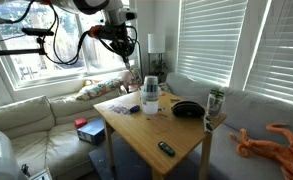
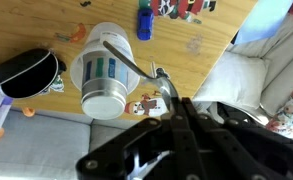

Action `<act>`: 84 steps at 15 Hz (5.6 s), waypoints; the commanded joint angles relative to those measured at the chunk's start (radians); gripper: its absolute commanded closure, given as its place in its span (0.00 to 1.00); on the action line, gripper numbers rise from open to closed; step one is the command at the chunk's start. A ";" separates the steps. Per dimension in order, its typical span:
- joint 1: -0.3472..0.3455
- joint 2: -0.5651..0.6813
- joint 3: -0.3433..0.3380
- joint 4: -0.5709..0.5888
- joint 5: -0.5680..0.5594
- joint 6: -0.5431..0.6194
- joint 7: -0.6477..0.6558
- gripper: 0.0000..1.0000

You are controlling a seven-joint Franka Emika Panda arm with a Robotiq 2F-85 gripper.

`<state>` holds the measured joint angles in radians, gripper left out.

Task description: Place the silver cup upside down in the clear cup and put the silver spoon in the clear cup.

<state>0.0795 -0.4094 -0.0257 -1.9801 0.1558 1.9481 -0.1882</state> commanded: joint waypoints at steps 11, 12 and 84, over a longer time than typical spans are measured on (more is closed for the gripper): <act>0.024 0.087 -0.023 0.047 0.146 0.069 -0.164 0.99; 0.024 0.091 -0.023 0.045 0.156 0.074 -0.170 0.99; -0.190 0.102 -0.193 -0.011 0.290 0.123 0.031 0.99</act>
<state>-0.1020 -0.2760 -0.2229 -1.9867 0.4598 2.0717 -0.1899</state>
